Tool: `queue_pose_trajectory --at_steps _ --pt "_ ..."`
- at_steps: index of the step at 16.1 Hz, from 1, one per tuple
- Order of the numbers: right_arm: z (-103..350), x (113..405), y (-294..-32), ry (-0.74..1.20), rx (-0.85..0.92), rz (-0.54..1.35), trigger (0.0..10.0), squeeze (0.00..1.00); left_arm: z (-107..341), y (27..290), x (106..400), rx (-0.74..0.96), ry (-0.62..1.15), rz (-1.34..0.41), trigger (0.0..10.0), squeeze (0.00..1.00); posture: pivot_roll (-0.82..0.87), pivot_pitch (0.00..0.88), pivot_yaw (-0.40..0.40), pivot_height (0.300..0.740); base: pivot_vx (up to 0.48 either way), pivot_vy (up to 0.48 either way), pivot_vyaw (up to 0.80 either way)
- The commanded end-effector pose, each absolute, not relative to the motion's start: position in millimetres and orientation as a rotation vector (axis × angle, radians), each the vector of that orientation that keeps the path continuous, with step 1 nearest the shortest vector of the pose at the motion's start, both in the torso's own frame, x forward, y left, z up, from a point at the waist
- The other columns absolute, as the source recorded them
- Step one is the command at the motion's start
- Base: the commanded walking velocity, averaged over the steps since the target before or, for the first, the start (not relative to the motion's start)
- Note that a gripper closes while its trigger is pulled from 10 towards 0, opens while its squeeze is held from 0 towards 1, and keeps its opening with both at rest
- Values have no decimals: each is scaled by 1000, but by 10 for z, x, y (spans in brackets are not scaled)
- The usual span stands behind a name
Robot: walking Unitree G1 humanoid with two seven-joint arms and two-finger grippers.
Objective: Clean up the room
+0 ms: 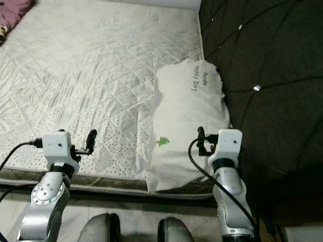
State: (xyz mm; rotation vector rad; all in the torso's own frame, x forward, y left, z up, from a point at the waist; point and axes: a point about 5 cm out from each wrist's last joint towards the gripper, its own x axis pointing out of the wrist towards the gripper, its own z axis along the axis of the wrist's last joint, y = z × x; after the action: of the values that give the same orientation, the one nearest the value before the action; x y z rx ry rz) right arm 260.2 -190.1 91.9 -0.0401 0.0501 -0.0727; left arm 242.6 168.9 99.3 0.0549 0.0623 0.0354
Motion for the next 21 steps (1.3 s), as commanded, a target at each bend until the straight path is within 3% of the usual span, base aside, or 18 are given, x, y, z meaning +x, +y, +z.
queue_pose_trajectory --at_steps 1,7,10,16,21 --pt "887 2593 -1925 61 -45 -75 10000 0 958 1702 2401 57 75 32 10000 0 36 145 -52 740 0 0 -619" --pt "876 2609 -1907 61 -47 -64 10000 0 948 1676 2378 40 78 26 10000 0 37 154 -55 740 0 96 -102" --pt "864 2607 -1917 65 -53 -64 10000 0 938 1674 2372 31 82 25 10000 0 36 153 -56 740 0 480 0" --pt "852 2612 -1915 71 -55 -57 10000 0 936 1681 2377 25 85 27 10000 0 37 153 -57 740 0 480 -573" --pt "846 2622 -1920 73 -58 -54 10000 0 937 1676 2387 21 83 27 10000 0 37 149 -58 740 0 480 0"
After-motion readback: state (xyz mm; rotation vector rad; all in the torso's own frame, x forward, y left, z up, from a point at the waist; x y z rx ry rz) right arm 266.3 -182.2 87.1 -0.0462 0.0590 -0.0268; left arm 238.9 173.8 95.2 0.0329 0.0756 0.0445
